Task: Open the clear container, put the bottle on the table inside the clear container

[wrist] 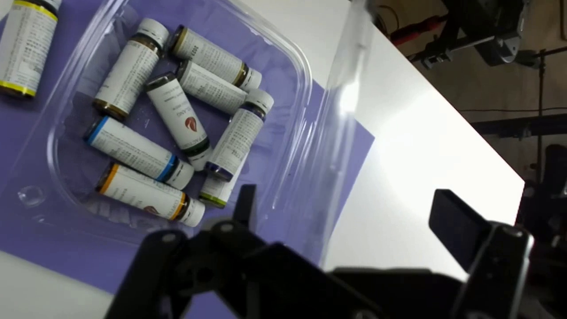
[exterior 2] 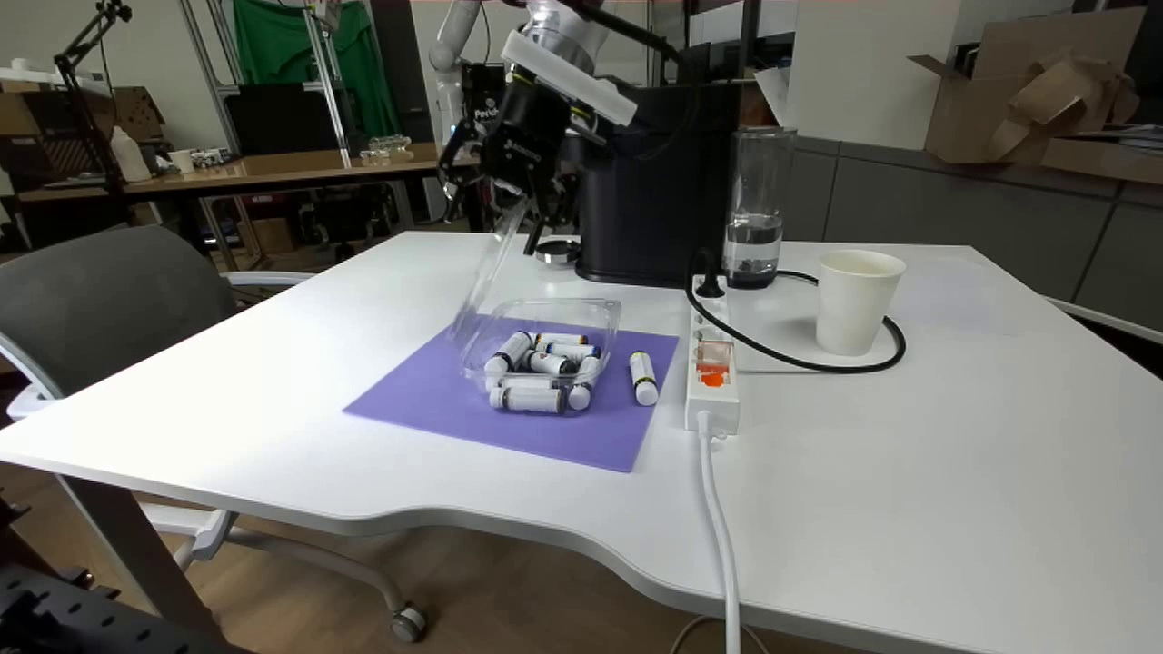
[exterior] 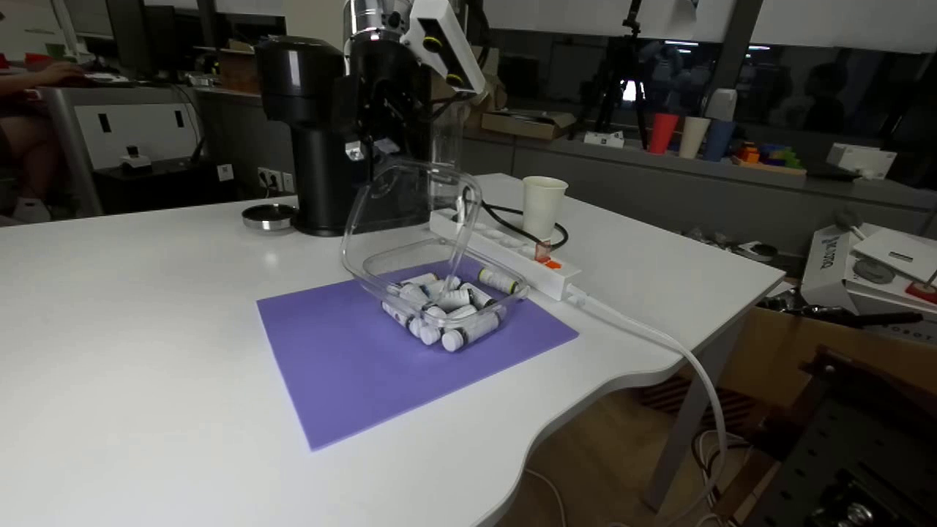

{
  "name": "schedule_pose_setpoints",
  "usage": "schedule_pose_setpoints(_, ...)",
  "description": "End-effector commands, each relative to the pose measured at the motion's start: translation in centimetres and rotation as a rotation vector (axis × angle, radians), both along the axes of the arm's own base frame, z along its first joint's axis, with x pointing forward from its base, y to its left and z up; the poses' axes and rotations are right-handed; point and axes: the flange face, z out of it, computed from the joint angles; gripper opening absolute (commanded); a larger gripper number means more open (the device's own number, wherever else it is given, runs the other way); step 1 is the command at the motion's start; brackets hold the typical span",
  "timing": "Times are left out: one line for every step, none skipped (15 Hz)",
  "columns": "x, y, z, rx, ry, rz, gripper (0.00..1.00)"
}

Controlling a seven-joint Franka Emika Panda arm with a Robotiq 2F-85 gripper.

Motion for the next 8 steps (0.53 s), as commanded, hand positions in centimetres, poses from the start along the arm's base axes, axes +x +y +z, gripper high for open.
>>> schedule_pose_setpoints(-1.5,2.9,2.0,-0.012,-0.029,0.080,1.00)
schedule_pose_setpoints(-1.8,3.9,2.4,-0.033,-0.042,0.101,1.00)
schedule_pose_setpoints(-2.1,4.7,2.6,-0.046,-0.051,0.115,1.00)
schedule_pose_setpoints(-2.4,5.7,3.0,-0.068,-0.072,0.138,1.00)
schedule_pose_setpoints(-2.7,6.5,3.5,-0.090,-0.095,0.162,1.00)
schedule_pose_setpoints(-3.0,7.3,4.0,-0.110,-0.122,0.185,1.00)
schedule_pose_setpoints(-3.3,8.0,4.5,-0.128,-0.151,0.206,1.00)
schedule_pose_setpoints(-3.5,8.7,5.2,-0.148,-0.184,0.225,1.00)
